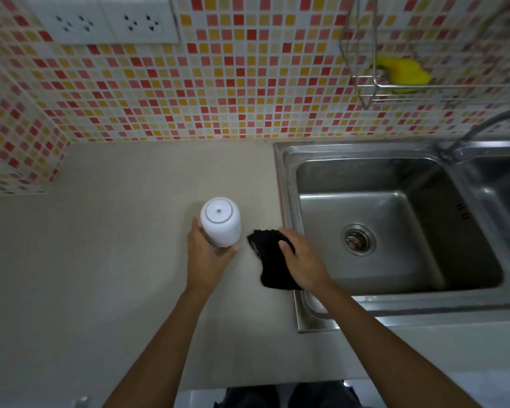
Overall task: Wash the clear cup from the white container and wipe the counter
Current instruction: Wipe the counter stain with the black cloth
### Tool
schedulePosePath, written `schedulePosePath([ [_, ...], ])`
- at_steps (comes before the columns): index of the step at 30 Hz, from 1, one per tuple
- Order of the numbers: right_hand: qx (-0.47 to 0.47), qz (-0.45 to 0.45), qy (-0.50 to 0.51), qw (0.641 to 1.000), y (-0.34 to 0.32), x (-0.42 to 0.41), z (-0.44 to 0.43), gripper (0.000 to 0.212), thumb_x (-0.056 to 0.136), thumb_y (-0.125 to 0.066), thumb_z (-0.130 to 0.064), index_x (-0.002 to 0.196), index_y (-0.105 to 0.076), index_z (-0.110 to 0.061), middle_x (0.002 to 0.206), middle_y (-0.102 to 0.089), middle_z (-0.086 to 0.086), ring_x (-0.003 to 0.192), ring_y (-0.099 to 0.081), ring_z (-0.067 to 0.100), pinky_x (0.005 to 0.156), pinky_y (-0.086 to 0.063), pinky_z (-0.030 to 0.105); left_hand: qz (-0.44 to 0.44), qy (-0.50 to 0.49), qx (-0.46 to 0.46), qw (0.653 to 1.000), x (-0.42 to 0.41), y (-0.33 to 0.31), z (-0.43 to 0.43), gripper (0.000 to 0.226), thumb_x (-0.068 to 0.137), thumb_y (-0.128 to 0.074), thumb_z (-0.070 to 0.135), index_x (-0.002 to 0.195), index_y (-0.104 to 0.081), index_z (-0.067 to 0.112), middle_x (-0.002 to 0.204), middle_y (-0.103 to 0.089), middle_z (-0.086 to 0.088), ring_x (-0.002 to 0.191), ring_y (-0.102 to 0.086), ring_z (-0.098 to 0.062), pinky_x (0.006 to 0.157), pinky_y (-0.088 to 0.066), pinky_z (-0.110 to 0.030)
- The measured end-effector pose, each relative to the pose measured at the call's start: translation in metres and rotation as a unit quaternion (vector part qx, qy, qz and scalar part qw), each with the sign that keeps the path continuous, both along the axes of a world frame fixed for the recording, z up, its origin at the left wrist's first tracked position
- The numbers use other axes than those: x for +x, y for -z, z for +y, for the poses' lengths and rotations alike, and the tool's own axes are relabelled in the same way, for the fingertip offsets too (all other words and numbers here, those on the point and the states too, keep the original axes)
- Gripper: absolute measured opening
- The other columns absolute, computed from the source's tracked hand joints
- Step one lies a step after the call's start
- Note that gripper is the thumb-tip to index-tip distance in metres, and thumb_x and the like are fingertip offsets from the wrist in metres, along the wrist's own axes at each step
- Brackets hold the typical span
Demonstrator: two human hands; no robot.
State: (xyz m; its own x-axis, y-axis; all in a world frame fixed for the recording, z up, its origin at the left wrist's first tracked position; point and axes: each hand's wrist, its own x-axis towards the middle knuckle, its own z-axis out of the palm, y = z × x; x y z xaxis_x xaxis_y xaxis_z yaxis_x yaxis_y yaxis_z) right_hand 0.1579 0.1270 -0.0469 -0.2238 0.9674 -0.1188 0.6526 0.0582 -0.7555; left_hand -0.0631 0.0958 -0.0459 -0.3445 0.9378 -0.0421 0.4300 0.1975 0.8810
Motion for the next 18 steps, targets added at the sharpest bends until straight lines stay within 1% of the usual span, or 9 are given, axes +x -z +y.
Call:
schedulePosePath([
  [3,0.012,-0.011,0.08,0.997,-0.002,0.016,0.013,0.032,0.095,-0.053,-0.015,0.126,-0.057,-0.012,0.127,-0.059,0.007,0.116,-0.054,0.024,0.098,-0.038,0.026,0.092,-0.103,-0.027,0.99,0.033,0.001,-0.039,0.036,0.081,-0.069,0.01,0.112,-0.051,0.003,0.111,-0.052,-0.014,0.105,-0.052,-0.032,0.092,-0.046,-0.041],
  [5,-0.034,-0.022,0.09,0.995,-0.002,0.022,0.02,0.038,0.091,-0.06,-0.018,0.128,-0.056,-0.013,0.125,-0.061,0.006,0.114,-0.057,0.024,0.098,-0.042,0.029,0.09,-0.041,0.004,0.995,0.057,-0.005,-0.056,0.013,0.087,-0.059,0.005,0.099,-0.058,0.008,0.099,-0.055,-0.006,0.093,-0.056,-0.026,0.083,-0.047,-0.035],
  [6,-0.068,-0.023,0.08,0.994,-0.002,0.023,0.021,0.043,0.089,-0.064,-0.021,0.13,-0.054,-0.013,0.123,-0.062,0.005,0.112,-0.058,0.023,0.097,-0.044,0.03,0.094,0.022,0.013,0.995,0.067,-0.006,-0.056,0.011,0.088,-0.057,0.004,0.097,-0.06,0.01,0.097,-0.055,-0.003,0.091,-0.057,-0.022,0.081,-0.047,-0.032],
  [8,-0.109,-0.032,0.049,0.992,0.001,0.024,0.022,0.046,0.087,-0.067,-0.025,0.129,-0.055,-0.012,0.119,-0.064,0.005,0.108,-0.06,0.022,0.093,-0.047,0.03,0.124,0.12,0.016,0.985,0.082,-0.008,-0.039,0.018,0.09,-0.054,0.007,0.105,-0.061,0.012,0.105,-0.057,-0.001,0.098,-0.056,-0.018,0.086,-0.046,-0.025],
  [10,-0.118,-0.04,0.035,0.992,0.001,0.025,0.022,0.033,0.086,-0.067,-0.025,0.116,-0.063,-0.011,0.109,-0.069,0.006,0.098,-0.064,0.021,0.08,-0.048,0.026,0.135,0.163,0.004,0.977,0.094,-0.016,-0.015,0.033,0.089,-0.05,0.002,0.121,-0.055,0.01,0.121,-0.056,-0.006,0.112,-0.051,-0.021,0.099,-0.039,-0.024],
  [13,-0.114,-0.051,0.009,0.992,-0.013,0.03,0.026,0.007,0.087,-0.065,-0.018,0.088,-0.065,-0.012,0.085,-0.066,0.004,0.078,-0.059,0.016,0.054,-0.037,0.014,0.154,0.226,-0.071,0.959,0.101,-0.029,0.015,0.063,0.083,-0.047,-0.004,0.143,-0.03,0.004,0.142,-0.041,-0.015,0.13,-0.037,-0.029,0.111,-0.031,-0.037],
  [15,-0.11,-0.03,-0.018,0.993,-0.026,0.038,0.028,0.004,0.086,-0.065,-0.012,0.083,-0.063,-0.01,0.081,-0.063,0.005,0.074,-0.056,0.015,0.05,-0.035,0.009,0.183,0.263,-0.107,0.941,0.098,-0.032,0.032,0.077,0.082,-0.051,0.001,0.149,-0.015,0.007,0.147,-0.035,-0.015,0.134,-0.033,-0.031,0.111,-0.031,-0.04],
  [16,-0.107,-0.015,-0.03,0.994,-0.033,0.044,0.028,0.004,0.086,-0.065,-0.01,0.085,-0.065,-0.006,0.081,-0.065,0.006,0.072,-0.056,0.013,0.051,-0.036,0.008,0.197,0.284,-0.104,0.933,0.097,-0.033,0.039,0.077,0.08,-0.053,0.005,0.149,-0.019,0.011,0.145,-0.039,-0.013,0.132,-0.036,-0.032,0.108,-0.035,-0.042],
  [18,-0.098,0.012,-0.05,0.994,-0.05,0.059,0.029,0.004,0.085,-0.066,-0.007,0.088,-0.067,-0.006,0.081,-0.065,0.002,0.069,-0.055,0.005,0.056,-0.038,0.006,0.223,0.326,-0.093,0.914,0.097,-0.04,0.05,0.055,0.08,-0.059,0.017,0.133,-0.044,0.018,0.128,-0.055,-0.01,0.118,-0.05,-0.031,0.095,-0.045,-0.044],
])
